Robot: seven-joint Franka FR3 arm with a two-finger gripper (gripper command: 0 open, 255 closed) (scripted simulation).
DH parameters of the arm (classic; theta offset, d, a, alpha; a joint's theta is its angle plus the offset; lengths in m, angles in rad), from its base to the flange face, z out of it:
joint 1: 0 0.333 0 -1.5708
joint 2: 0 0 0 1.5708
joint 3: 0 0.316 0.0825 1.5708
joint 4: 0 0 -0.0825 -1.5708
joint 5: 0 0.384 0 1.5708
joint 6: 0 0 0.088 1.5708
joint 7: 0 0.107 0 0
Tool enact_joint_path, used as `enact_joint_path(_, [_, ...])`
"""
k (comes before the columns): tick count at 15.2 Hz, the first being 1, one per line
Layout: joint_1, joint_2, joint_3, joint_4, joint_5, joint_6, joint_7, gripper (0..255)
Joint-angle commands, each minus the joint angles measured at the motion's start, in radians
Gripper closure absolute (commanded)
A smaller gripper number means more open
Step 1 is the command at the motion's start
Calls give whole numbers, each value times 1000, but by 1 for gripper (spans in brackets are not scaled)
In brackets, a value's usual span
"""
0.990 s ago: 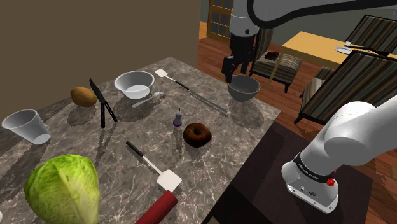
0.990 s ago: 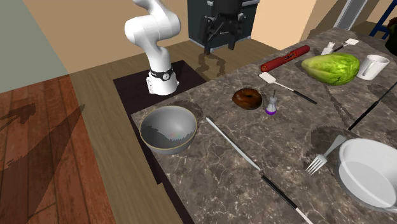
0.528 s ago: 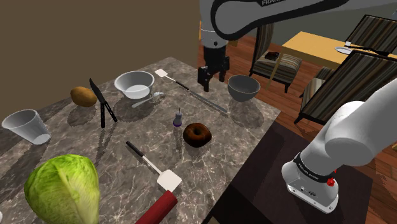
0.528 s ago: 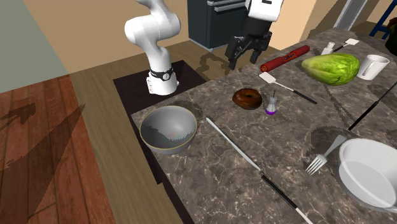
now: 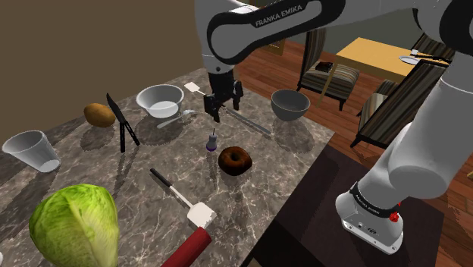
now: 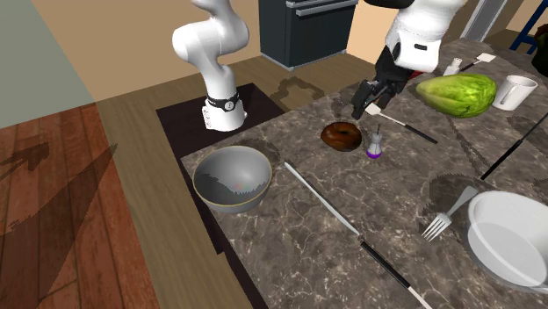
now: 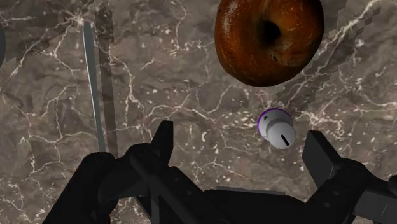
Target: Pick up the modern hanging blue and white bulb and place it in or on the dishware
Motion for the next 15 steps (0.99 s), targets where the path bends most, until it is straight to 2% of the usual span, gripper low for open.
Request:
enact_joint_path(1, [15, 82, 7, 63, -13, 0, 21, 0])
enact_joint_path(6, [67, 285, 16, 260, -44, -35, 67, 0])
enact_joint_path(15, [67, 295, 13, 171, -48, 64, 70, 0])
